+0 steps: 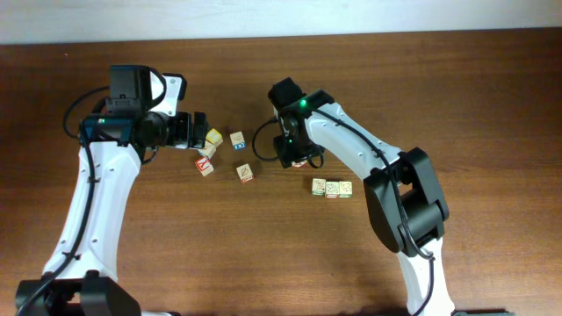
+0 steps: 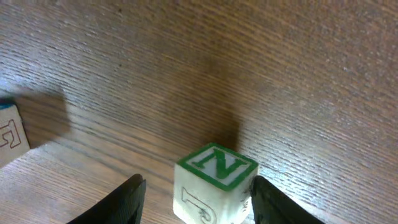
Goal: Rotate 5 blocks
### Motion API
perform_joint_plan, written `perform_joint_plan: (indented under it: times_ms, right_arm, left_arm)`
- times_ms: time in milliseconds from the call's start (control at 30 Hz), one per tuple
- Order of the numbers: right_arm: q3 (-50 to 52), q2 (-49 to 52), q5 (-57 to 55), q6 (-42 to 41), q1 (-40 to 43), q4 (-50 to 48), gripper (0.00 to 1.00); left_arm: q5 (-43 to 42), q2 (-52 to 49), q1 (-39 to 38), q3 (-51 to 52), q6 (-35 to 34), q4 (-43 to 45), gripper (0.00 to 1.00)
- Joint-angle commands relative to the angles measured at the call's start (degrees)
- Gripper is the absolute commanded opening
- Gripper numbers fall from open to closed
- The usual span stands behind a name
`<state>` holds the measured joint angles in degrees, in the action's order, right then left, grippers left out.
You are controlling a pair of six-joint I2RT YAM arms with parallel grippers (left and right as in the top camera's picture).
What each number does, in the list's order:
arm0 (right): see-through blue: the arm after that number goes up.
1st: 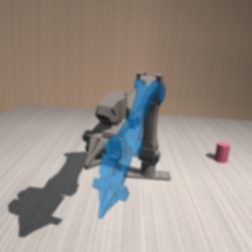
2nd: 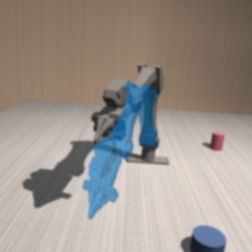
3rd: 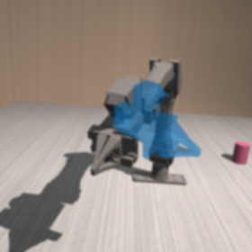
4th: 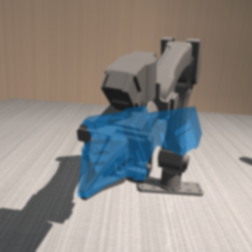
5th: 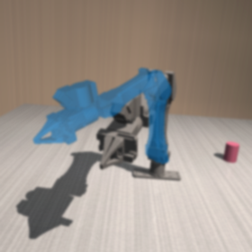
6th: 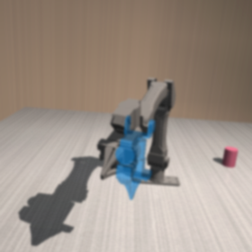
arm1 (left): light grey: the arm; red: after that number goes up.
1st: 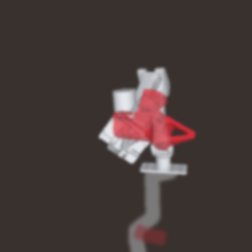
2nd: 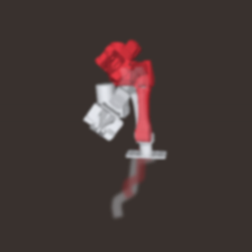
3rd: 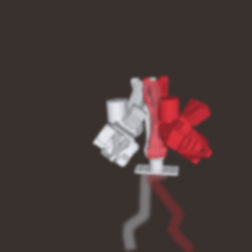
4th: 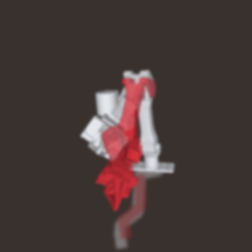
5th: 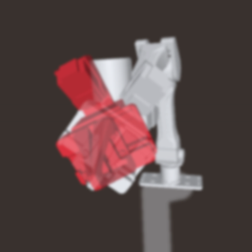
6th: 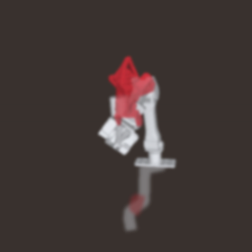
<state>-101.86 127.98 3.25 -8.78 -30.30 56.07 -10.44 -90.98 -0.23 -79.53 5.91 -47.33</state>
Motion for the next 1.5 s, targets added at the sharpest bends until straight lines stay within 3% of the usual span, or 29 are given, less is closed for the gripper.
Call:
perform_joint_plan:
  times_ms: [0,300,400,500,600,733,1033,1467]
  right_arm:
    - [0.39,0.00,-0.96,0.37,0.04,-0.39,0.55]
    - [-1.42,-0.04,-1.22,-1.62,0.00,2.40,0.54]
    - [-1.44,-0.04,-2.91,-4.09,-0.02,2.51,0.31]
    - [-1.70,-0.22,-8.41,-5.79,-0.37,3.54,0.22]
    - [-2.58,-0.24,-18.60,-6.80,-2.89,4.61,0.18]
    - [-2.60,-0.17,-34.27,-6.78,-11.02,4.28,0.19]
    - [-2.19,1.90,-42.25,-6.56,-13.44,4.81,0.19]
    - [0.37,3.65,-33.44,-2.58,-14.08,2.64,0.20]
  left_arm:
    - [0.24,-0.20,0.02,-1.25,-0.72,0.09,0.99]
    - [0.24,-0.20,0.02,-1.25,-0.72,0.09,0.99]
    - [0.24,-0.20,0.02,-1.25,-0.72,0.09,0.99]
    - [0.24,-0.20,0.02,-1.25,-0.72,0.09,0.99]
    - [0.24,-0.20,0.02,-1.25,-0.72,0.09,0.99]
    - [0.24,-0.20,0.02,-1.25,-0.72,0.09,0.99]
    - [0.24,-0.20,0.02,-1.25,-0.72,0.09,0.99]
    - [0.24,-0.20,0.02,-1.25,-0.72,0.09,0.99]
